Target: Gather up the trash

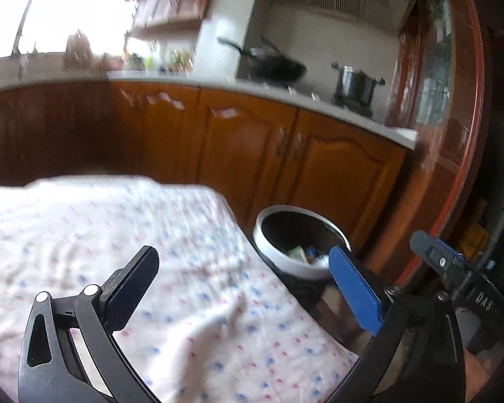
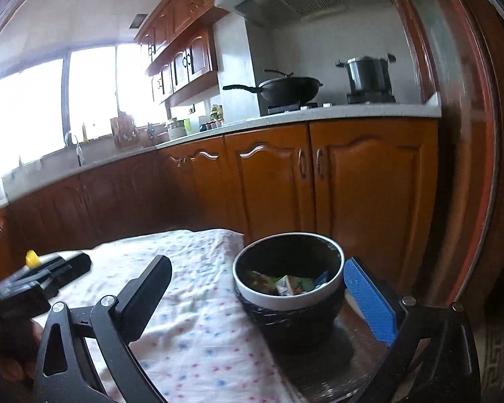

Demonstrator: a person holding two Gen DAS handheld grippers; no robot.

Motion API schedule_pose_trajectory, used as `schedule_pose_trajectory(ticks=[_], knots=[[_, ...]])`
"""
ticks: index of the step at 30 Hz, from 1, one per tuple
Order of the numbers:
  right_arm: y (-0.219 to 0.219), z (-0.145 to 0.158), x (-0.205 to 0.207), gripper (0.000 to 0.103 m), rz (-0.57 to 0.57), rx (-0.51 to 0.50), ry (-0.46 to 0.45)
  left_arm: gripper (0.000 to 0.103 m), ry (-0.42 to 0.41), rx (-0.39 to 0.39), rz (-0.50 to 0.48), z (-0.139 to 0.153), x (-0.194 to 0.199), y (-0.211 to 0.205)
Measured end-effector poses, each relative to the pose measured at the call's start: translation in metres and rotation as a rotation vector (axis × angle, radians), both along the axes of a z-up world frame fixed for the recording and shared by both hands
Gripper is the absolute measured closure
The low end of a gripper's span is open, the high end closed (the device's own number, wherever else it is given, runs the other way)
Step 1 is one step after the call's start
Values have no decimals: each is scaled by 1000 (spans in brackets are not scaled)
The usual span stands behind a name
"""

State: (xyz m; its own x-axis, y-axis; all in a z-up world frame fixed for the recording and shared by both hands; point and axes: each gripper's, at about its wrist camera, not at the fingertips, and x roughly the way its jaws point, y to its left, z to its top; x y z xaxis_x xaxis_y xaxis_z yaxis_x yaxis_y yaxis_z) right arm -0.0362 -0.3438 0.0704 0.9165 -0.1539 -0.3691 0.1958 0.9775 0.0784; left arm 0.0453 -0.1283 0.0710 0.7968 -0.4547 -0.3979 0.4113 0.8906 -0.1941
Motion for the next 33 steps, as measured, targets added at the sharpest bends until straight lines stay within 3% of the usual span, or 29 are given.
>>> schedule_pose_trajectory(ticks=[3,11,33], knots=[[0,-11,2,0,0,7,17,0,-39,35,31,-3,-5,1],[-7,-29,-3,0,-1,65,17,0,-30,98,61,-19,-13,1],[-8,-30,-6,0,13,84,13,0,-36,133,116,-23,-20,6]])
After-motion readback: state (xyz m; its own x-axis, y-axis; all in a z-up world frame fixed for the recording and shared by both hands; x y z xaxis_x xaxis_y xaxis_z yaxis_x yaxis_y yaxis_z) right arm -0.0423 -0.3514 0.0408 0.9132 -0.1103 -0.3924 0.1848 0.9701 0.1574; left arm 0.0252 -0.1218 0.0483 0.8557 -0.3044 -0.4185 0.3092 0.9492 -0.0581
